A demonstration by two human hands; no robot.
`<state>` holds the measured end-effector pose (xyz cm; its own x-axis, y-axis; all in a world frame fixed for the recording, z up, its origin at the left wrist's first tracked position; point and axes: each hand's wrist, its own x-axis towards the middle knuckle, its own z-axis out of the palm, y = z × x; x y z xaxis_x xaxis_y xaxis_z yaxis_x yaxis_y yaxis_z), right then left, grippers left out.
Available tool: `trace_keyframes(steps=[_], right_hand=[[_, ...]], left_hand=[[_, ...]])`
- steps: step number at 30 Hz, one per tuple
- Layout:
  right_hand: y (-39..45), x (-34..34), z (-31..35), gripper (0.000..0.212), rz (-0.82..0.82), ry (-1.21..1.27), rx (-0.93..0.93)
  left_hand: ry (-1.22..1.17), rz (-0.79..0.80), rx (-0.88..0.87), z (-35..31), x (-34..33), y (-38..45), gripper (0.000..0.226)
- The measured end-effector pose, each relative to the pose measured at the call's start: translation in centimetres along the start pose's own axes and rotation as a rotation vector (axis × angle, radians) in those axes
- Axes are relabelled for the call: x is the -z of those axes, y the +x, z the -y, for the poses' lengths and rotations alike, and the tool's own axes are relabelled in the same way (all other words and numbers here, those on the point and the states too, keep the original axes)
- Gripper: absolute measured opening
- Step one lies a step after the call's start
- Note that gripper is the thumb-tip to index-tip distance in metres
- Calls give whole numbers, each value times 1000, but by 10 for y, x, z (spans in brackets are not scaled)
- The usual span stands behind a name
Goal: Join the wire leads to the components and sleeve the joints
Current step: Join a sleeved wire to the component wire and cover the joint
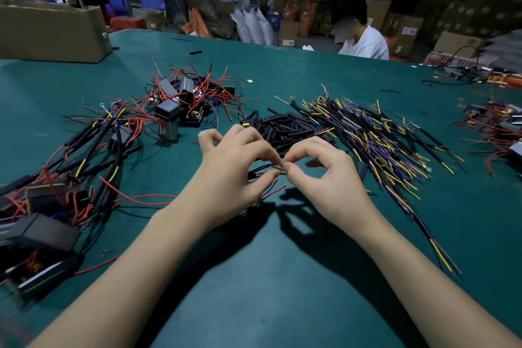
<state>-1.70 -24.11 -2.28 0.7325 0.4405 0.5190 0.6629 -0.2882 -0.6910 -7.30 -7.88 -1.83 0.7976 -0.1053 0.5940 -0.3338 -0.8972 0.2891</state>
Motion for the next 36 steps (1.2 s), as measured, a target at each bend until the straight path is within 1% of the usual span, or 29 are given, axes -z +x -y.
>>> trace_keyframes(steps=[5,8,11,16,19,21,24,27,30,34,36], right_hand=[[2,4,-2,20,129,220,-180],[3,5,-1,19,173,323,-272],[3,7,0,19,212,404,-313],[4,11,0,16,260,442,-369],[4,13,-1,16,280,418,-360],[4,14,-2,16,283,364,-319],[4,14,-4,12,255,213,-219],[3,12,-3,9,173,50,-84],[1,9,0,7,92,-114,85],[-3,2,1,5,39,-481,265],[-4,-1,3,6,-14,-584,305]], left_hand=[[-118,-47,-28,5,-1,1,12],[-82,-72,-118,6,2,2,12],[-36,-76,-206,7,3,3,9],[58,-107,-302,8,3,4,6],[6,-83,-271,9,2,2,7],[-97,-38,-194,8,1,2,7],[-212,8,-87,6,0,2,6],[-317,28,19,4,-1,2,3],[-444,68,146,3,-1,2,8],[-539,142,299,2,0,4,7],[-566,144,349,1,2,4,8]])
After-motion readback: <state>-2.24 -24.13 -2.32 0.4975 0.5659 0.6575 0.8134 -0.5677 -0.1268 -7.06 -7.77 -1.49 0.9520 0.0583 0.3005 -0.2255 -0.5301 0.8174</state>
